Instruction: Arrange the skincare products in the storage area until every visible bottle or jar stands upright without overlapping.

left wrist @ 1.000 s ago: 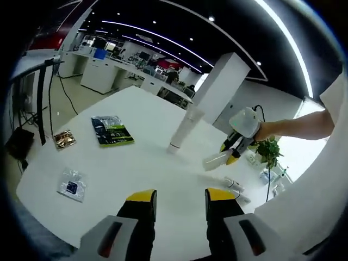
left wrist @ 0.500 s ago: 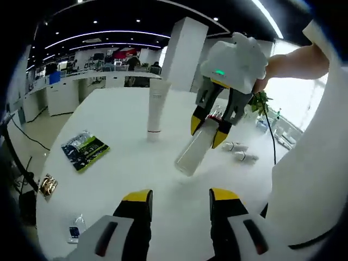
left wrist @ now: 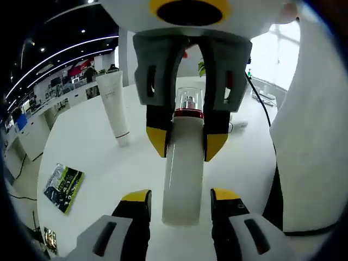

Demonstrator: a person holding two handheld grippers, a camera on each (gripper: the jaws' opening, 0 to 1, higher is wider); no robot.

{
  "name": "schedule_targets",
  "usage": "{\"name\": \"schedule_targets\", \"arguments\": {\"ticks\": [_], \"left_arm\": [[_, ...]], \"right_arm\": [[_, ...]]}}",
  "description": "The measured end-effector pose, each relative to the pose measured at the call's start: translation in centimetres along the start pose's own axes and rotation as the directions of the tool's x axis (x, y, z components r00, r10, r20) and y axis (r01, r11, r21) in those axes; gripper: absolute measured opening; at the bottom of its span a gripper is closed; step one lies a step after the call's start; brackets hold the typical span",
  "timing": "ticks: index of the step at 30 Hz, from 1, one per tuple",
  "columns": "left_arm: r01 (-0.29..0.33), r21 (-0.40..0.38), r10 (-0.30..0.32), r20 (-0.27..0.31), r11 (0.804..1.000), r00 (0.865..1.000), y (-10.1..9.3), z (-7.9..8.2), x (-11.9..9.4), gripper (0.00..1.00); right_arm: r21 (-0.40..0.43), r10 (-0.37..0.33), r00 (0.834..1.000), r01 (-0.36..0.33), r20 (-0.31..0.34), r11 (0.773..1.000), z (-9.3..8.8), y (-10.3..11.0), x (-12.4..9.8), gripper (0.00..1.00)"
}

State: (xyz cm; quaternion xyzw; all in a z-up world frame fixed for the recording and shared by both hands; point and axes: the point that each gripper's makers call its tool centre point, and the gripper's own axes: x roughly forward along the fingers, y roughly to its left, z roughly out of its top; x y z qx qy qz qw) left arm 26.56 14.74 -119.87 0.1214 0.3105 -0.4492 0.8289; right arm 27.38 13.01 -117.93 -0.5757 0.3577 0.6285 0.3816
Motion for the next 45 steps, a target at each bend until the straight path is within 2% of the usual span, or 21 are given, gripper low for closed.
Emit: {"name": "schedule_targets", "arguments": {"ticks": [3, 4, 6, 8, 11, 17, 21, 25, 28, 30, 33, 34, 35, 39, 45], "left_arm": [[0.021, 0.045, -0.022, 0.013, 0.999, 1.000, -0.1, 0.3, 0.2, 0.42], [0.045, 0.057, -0.046, 0.011, 0.997, 0.999, -0.4, 0.3, 0.3, 0.42], [0.047, 0.053, -0.047, 0.011, 0.998, 0.999, -0.4, 0.2, 0.3, 0.38], [0.087, 0.038, -0.088, 0.010, 0.995, 0.996, -1.0, 0.1, 0.2, 0.33], [0.076, -0.005, -0.076, -0.015, 0.997, 0.997, -0.7, -0.6, 0.1, 0.32], [0.066, -0.009, -0.066, -0.020, 0.998, 0.998, -0.3, -1.4, -0.2, 0.31], [0.060, -0.005, -0.060, -0.045, 0.998, 0.997, -0.2, -1.6, -0.3, 0.30], [0.071, 0.000, -0.071, -0.054, 0.997, 0.996, -0.2, -2.0, -0.5, 0.29], [0.091, 0.001, -0.090, -0.046, 0.996, 0.995, -0.3, -2.3, -0.6, 0.29], [0.108, 0.009, -0.106, -0.083, 0.994, 0.991, -0.3, -2.8, -0.6, 0.29], [0.102, 0.025, -0.097, -0.156, 0.994, 0.983, 0.0, -3.7, -0.7, 0.29], [0.111, 0.024, -0.106, -0.167, 0.993, 0.980, 0.0, -3.8, -0.9, 0.29], [0.103, 0.025, -0.097, -0.186, 0.994, 0.978, 0.1, -4.2, -1.3, 0.29], [0.091, 0.067, -0.072, -0.245, 0.994, 0.967, 0.9, -5.4, -2.1, 0.29], [0.127, 0.074, -0.098, -0.316, 0.989, 0.944, 1.0, -7.0, -2.8, 0.28]], "right_arm": [[-0.027, 0.017, 1.000, -0.016, 0.009, 0.999, 1.1, 0.4, -0.1, 0.23], [-0.032, 0.016, 1.000, -0.016, 0.011, 0.999, 1.3, 0.4, -0.1, 0.23], [-0.042, 0.016, 1.000, -0.015, 0.016, 0.999, 1.7, 0.4, -0.1, 0.23], [-0.048, 0.017, 0.999, -0.016, 0.031, 0.999, 2.3, 0.1, -0.1, 0.23], [-0.054, 0.028, 0.999, -0.026, 0.039, 0.998, 2.9, 0.1, 0.0, 0.23], [-0.041, 0.033, 0.997, -0.031, 0.065, 0.999, 3.6, 0.0, 0.5, 0.24], [-0.041, 0.034, 0.997, -0.031, 0.068, 0.999, 3.9, 0.0, 0.9, 0.24], [-0.056, 0.050, 0.996, -0.046, 0.079, 0.997, 4.3, 0.1, 1.0, 0.24], [-0.032, 0.062, 0.995, -0.060, 0.083, 0.998, 4.5, 0.2, 1.3, 0.25], [-0.021, 0.064, 0.994, -0.062, 0.089, 0.998, 4.6, 0.3, 1.8, 0.25], [-0.001, 0.048, 0.992, -0.048, 0.113, 0.999, 4.9, 0.2, 2.7, 0.25], [0.043, 0.033, 0.986, -0.041, 0.161, 0.998, 5.6, 0.1, 2.9, 0.25], [0.032, 0.042, 0.987, -0.047, 0.152, 0.998, 5.4, 0.1, 2.9, 0.25], [0.066, 0.004, 0.976, -0.019, 0.218, 0.998, 6.7, -0.4, 3.5, 0.25], [0.103, -0.015, 0.957, -0.016, 0.289, 0.995, 8.0, -0.2, 4.6, 0.25]]}}
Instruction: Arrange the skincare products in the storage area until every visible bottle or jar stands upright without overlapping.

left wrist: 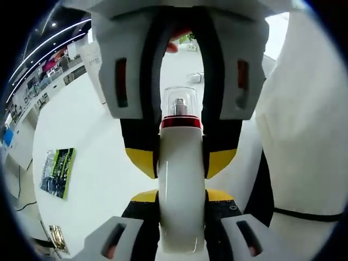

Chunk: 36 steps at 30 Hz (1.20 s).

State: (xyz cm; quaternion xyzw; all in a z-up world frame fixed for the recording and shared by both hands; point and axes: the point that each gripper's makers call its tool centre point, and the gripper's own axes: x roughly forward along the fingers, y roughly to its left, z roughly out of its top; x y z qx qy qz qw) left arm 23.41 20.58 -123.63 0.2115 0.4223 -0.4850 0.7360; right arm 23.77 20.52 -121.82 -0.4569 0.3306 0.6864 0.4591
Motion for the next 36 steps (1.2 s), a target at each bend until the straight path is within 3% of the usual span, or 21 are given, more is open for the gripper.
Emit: {"name": "schedule_targets", "arguments": {"ticks": [3, 9, 12, 21, 32, 36], "left_arm": [[0.018, 0.001, -0.018, -0.046, 1.000, 0.999, -0.2, -0.9, 0.3, 0.28], [0.017, 0.027, -0.016, -0.054, 0.999, 0.998, -0.7, -1.2, 0.5, 0.28], [0.033, 0.020, -0.031, -0.074, 0.999, 0.997, -1.0, -1.3, 0.6, 0.28], [0.027, 0.063, -0.019, -0.124, 0.998, 0.992, -0.8, -2.2, 0.5, 0.28], [0.019, 0.089, -0.006, -0.145, 0.996, 0.989, -1.0, -3.1, 0.8, 0.28], [0.019, 0.103, -0.003, -0.152, 0.994, 0.988, -1.0, -3.2, 1.0, 0.28]], "right_arm": [[0.040, -0.004, 0.999, 0.002, 0.044, 0.999, 0.2, 0.3, 0.8, 0.26], [0.044, -0.012, 0.998, 0.009, 0.060, 0.999, 0.1, 0.8, 1.4, 0.26], [0.088, 0.007, 0.997, -0.014, 0.080, 0.996, -0.1, 1.1, 1.6, 0.26], [0.122, -0.021, 0.991, 0.005, 0.131, 0.992, 0.3, 1.2, 2.4, 0.27], [0.143, -0.007, 0.994, -0.008, 0.108, 0.990, -0.1, 1.6, 3.1, 0.25], [0.144, -0.031, 0.997, 0.022, 0.064, 0.989, -1.1, 1.6, 3.2, 0.30]]}}
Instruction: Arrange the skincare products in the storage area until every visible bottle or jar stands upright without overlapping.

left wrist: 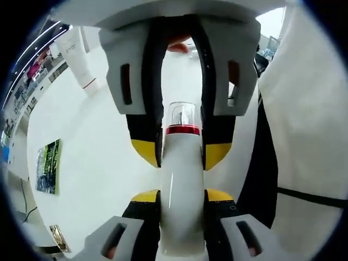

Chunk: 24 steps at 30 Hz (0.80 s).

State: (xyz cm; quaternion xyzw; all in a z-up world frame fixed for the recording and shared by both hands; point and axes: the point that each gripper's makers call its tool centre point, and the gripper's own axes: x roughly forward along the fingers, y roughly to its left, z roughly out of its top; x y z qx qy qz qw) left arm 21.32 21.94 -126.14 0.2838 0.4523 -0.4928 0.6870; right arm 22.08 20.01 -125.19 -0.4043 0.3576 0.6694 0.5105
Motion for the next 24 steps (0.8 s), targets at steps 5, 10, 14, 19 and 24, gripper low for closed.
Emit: {"name": "schedule_targets", "arguments": {"ticks": [5, 10, 14, 19, 24], "left_arm": [[-0.001, 0.005, 0.000, 0.005, 1.000, 1.000, 0.0, 0.2, 0.0, 0.28], [0.002, 0.024, -0.002, 0.005, 1.000, 1.000, -0.2, 0.2, 0.2, 0.28], [0.004, 0.042, -0.004, 0.001, 0.999, 1.000, -0.4, 0.1, 0.5, 0.28], [0.001, 0.064, -0.001, 0.000, 0.998, 1.000, -0.6, -0.1, 0.6, 0.28], [0.000, 0.070, 0.000, 0.001, 0.998, 1.000, -0.5, 0.0, 0.5, 0.28]], "right_arm": [[0.046, -0.073, 0.997, 0.073, -0.003, 0.996, -1.6, -0.3, -0.8, 0.37], [0.138, -0.135, 0.991, 0.133, 0.008, 0.981, -3.5, -0.6, -1.6, 0.42], [0.099, -0.148, 0.988, 0.151, -0.038, 0.984, -5.3, -0.8, -1.7, 0.43], [0.050, -0.106, 0.993, 0.108, -0.046, 0.993, -5.7, -0.6, -1.3, 0.40], [0.021, -0.062, 0.997, 0.064, -0.052, 0.998, -5.8, 0.2, -0.7, 0.30]]}}
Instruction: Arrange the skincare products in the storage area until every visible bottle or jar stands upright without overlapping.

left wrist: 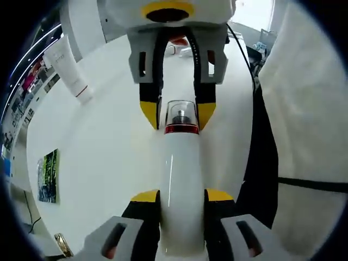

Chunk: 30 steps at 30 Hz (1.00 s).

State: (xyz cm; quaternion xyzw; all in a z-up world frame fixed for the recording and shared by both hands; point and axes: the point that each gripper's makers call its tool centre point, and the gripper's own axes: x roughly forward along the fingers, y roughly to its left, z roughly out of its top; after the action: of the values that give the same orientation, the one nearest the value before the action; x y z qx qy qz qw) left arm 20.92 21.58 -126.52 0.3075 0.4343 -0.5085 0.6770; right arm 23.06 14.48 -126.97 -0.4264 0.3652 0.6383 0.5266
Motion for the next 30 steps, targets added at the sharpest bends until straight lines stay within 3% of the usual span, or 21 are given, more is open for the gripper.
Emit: {"name": "schedule_targets", "arguments": {"ticks": [12, 30], "left_arm": [[0.017, 0.013, -0.017, 0.020, 1.000, 1.000, 0.0, -0.2, 0.0, 0.28], [0.022, 0.033, -0.024, 0.055, 0.999, 0.998, 0.1, -0.1, 0.1, 0.28]], "right_arm": [[0.030, 0.002, 1.000, -0.002, -0.012, 1.000, -1.0, 0.3, -0.3, 0.26], [0.045, -0.008, 0.999, 0.010, -0.042, 0.999, -0.9, 0.2, -0.7, 0.23]]}}
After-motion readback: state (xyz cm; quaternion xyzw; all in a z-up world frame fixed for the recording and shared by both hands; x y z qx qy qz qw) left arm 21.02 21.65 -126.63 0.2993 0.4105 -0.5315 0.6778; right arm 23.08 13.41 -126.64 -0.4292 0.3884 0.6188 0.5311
